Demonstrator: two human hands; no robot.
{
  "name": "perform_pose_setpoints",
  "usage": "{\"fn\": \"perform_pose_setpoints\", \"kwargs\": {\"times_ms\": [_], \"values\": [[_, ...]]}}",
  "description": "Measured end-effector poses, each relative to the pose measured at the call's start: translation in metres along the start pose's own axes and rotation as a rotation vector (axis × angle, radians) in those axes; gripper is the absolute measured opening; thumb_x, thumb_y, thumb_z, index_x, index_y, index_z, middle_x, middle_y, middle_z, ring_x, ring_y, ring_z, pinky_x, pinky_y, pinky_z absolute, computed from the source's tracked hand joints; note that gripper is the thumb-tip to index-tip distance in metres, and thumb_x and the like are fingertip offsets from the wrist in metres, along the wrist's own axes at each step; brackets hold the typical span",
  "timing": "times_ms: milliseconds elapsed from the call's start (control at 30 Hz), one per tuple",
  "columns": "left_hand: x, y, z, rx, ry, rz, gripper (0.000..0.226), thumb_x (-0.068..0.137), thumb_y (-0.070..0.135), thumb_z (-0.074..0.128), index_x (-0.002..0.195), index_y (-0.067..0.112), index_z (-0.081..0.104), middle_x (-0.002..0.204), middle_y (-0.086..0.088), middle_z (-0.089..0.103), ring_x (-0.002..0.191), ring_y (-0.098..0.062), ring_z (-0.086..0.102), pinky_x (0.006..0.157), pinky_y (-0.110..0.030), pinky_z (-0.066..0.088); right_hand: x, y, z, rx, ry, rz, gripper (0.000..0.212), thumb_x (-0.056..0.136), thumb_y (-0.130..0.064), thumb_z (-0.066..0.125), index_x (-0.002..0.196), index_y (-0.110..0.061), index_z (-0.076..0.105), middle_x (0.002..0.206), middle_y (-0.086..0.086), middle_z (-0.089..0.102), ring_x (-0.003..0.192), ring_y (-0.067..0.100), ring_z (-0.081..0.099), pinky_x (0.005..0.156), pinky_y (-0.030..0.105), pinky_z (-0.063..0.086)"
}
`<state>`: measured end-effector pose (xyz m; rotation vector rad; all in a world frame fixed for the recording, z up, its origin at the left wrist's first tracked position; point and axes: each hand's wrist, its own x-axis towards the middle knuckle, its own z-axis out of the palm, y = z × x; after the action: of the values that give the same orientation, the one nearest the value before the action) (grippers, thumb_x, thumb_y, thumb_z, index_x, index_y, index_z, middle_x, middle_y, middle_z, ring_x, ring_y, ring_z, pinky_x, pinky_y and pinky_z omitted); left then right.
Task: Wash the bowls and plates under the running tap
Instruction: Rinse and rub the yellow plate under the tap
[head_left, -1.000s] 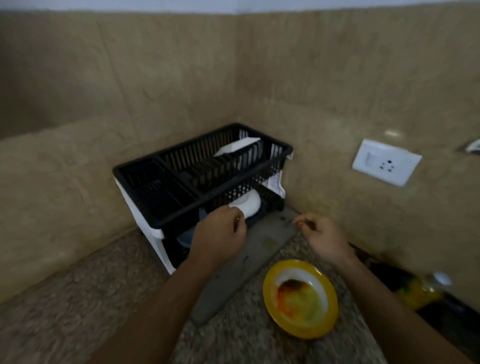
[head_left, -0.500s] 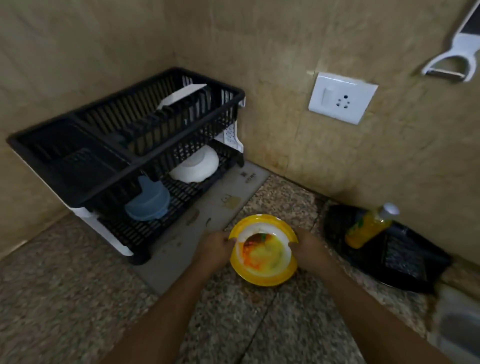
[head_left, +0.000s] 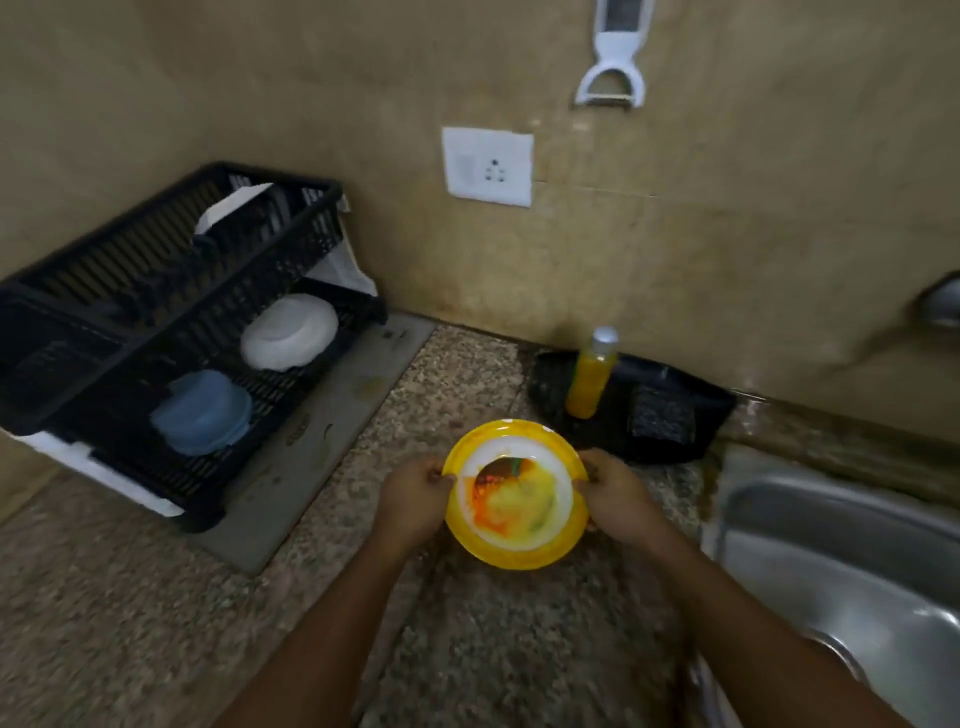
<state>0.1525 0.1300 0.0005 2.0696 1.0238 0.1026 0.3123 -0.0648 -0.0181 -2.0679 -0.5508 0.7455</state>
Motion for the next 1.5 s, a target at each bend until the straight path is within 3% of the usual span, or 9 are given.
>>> {"fn": "perform_pose_setpoints", "kwargs": {"times_ms": [133,300,433,500,567,667,867,1000,1500], "values": [[-0.035,0.043,0.067,-0.156,-0.114,-0.005,0.024,0.075,0.041,0.059,0.077,0.018,0.066,0.077,-0.010,0.069,0.072,-0.027,0.068,0.063,-0.050,0.057,-0.053,0.042,-0.076,0.010,0.052,0.018,0.015,0.082,-0.023,0.060,0.095,-0.028,0.066,0.084,-0.001,0.071,0.069,0.020,0.068,0.062,0.043,0.058],[-0.081,0.122,0.147,-0.289,-0.286,0.001,0.009,0.097,0.033,0.056,0.101,0.024,0.055,0.100,-0.014,0.067,0.081,-0.031,0.070,0.048,-0.040,0.055,-0.108,0.098,-0.165,0.091,0.127,0.073,0.023,0.071,-0.028,0.053,0.085,-0.019,0.068,0.059,0.000,0.066,0.051,0.018,0.063,0.051,0.040,0.055],[-0.104,0.176,0.196,-0.327,-0.331,0.074,0.011,0.099,0.024,0.054,0.091,0.021,0.048,0.088,-0.011,0.064,0.066,-0.026,0.067,0.043,-0.039,0.054,-0.139,0.126,-0.229,0.152,0.270,0.136,0.014,0.092,-0.015,0.057,0.087,-0.025,0.066,0.075,0.008,0.069,0.057,0.016,0.064,0.045,0.021,0.047],[-0.109,0.195,0.215,-0.354,-0.359,0.086,0.014,0.099,0.023,0.054,0.089,0.018,0.045,0.087,-0.011,0.062,0.060,-0.023,0.064,0.035,-0.030,0.049,-0.142,0.141,-0.260,0.197,0.498,0.161,0.004,0.092,-0.029,0.058,0.089,-0.031,0.061,0.091,0.009,0.071,0.080,0.026,0.070,0.058,0.025,0.054],[-0.109,0.211,0.228,-0.370,-0.394,0.096,0.014,0.099,0.024,0.054,0.090,0.019,0.044,0.098,-0.015,0.060,0.065,-0.024,0.065,0.035,-0.029,0.049,-0.143,0.147,-0.291,0.167,0.753,0.136,0.018,0.087,-0.043,0.058,0.101,-0.032,0.059,0.102,0.005,0.069,0.098,0.032,0.066,0.081,0.038,0.054],[-0.109,0.230,0.242,-0.365,-0.429,0.105,0.014,0.099,0.024,0.055,0.089,0.020,0.045,0.107,-0.019,0.059,0.072,-0.027,0.065,0.037,-0.030,0.050,-0.144,0.130,-0.331,0.032,0.940,0.111,0.041,0.095,-0.038,0.056,0.130,-0.017,0.051,0.109,0.005,0.066,0.106,0.030,0.061,0.084,0.035,0.043],[-0.109,0.257,0.253,-0.379,-0.457,0.163,0.005,0.099,0.025,0.053,0.099,0.021,0.051,0.103,-0.013,0.064,0.075,-0.026,0.068,0.048,-0.038,0.058,-0.123,0.109,-0.372,-0.351,1.038,0.167,0.047,0.095,-0.059,0.038,0.115,-0.020,0.055,0.102,0.013,0.070,0.096,0.039,0.065,0.072,0.042,0.048],[-0.106,0.263,0.255,-0.396,-0.460,0.172,0.013,0.099,0.027,0.053,0.109,0.019,0.052,0.101,-0.009,0.065,0.080,-0.028,0.070,0.057,-0.048,0.059,-0.116,0.106,-0.380,-0.465,1.070,0.194,0.049,0.099,-0.054,0.031,0.101,-0.016,0.060,0.091,0.015,0.069,0.087,0.039,0.065,0.064,0.038,0.045],[-0.103,0.266,0.263,-0.426,-0.465,0.170,0.011,0.100,0.027,0.052,0.103,0.017,0.050,0.108,-0.010,0.062,0.084,-0.027,0.069,0.051,-0.040,0.059,-0.116,0.104,-0.384,-0.410,1.019,0.155,0.037,0.103,-0.039,0.035,0.100,-0.011,0.060,0.093,0.022,0.068,0.090,0.041,0.063,0.063,0.036,0.033]]}}
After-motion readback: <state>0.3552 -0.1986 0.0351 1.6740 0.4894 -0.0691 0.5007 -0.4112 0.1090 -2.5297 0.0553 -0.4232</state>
